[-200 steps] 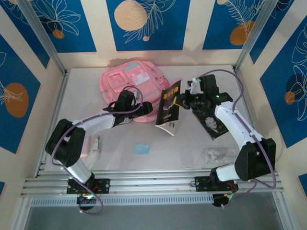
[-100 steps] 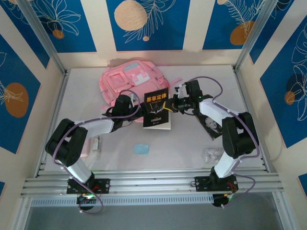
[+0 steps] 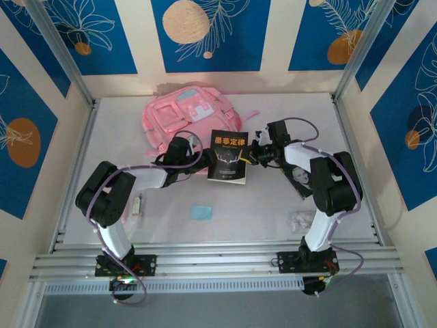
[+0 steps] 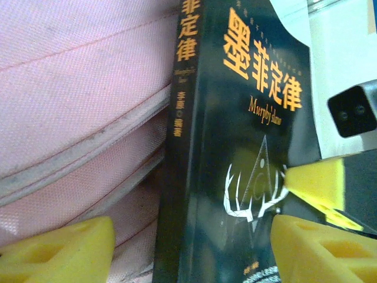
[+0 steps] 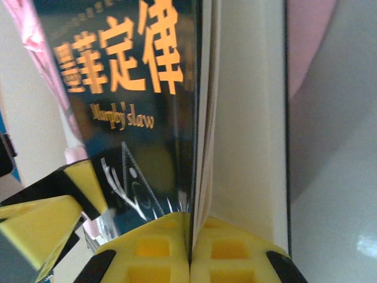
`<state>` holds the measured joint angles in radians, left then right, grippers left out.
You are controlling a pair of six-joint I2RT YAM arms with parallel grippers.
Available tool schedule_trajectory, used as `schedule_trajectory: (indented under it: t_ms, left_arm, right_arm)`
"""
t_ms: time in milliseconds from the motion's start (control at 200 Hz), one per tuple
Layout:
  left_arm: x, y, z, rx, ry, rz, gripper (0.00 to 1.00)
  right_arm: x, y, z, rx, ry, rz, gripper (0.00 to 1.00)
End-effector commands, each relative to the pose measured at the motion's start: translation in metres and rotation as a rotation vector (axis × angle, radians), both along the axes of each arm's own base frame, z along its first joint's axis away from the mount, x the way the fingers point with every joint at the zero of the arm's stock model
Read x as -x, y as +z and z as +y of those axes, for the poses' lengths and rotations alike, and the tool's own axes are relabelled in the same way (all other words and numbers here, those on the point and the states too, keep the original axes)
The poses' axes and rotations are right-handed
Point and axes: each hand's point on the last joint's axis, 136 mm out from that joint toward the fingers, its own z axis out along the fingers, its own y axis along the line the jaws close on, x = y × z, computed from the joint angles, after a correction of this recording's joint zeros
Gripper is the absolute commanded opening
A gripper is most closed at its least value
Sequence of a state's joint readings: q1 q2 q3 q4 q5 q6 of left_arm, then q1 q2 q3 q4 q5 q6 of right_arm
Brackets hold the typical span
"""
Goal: Pack the student bag
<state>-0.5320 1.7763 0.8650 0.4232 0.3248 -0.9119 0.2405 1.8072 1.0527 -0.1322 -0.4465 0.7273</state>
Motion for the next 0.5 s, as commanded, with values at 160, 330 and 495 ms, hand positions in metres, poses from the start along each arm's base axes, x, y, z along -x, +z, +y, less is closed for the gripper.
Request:
schedule_trajectory:
  t_ms: [160,330,495]
  left_arm:
    - [-0.002,0.018,-0.030,0.131,-0.101,-0.025,0.57]
    - [-0.003,0.022,-0.038,0.173,-0.125,-0.030,0.37]
    - [-0.003,0.028,-0.030,0.128,-0.113,-0.063,0.09]
  right_arm:
    - [-0.006,-0.026,-0.007,0.073,-0.010,0.021,0.00]
    - [-0.008,-0.024,-0.006,0.077,-0.005,0.018,0.00]
    - [-0.006,-0.017,-0.009,0.085,-0.009,0.015,0.02]
